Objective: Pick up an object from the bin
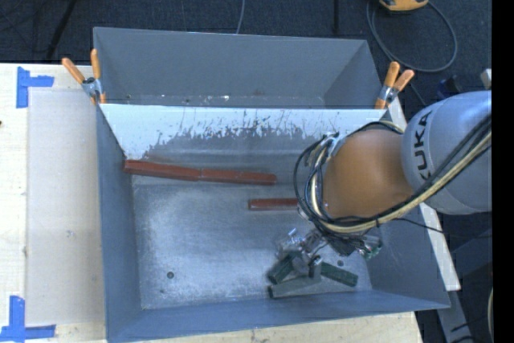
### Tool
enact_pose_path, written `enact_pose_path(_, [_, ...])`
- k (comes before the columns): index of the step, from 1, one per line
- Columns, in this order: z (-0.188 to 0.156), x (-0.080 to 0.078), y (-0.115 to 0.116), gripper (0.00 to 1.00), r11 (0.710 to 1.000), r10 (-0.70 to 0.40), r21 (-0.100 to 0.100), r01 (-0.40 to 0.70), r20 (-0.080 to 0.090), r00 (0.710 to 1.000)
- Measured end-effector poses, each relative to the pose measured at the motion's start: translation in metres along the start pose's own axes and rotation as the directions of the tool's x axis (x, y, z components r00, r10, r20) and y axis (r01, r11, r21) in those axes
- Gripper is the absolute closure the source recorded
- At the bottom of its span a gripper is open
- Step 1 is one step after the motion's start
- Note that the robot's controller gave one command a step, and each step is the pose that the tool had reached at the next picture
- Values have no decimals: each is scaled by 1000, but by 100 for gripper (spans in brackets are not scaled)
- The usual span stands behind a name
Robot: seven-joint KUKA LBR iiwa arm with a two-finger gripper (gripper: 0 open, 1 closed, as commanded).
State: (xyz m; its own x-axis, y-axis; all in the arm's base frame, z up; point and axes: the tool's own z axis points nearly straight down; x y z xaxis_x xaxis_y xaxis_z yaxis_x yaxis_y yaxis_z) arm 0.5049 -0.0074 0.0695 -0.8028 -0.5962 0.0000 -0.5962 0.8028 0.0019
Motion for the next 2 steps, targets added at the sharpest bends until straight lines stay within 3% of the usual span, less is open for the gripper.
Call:
enact_pose_path(1, [0, 0, 0, 100, 1000, 1, 0, -1, 0, 1000])
enact_pose_path(2, [-153, -4, -1, 100, 1000, -28, 3, 28, 4, 1000])
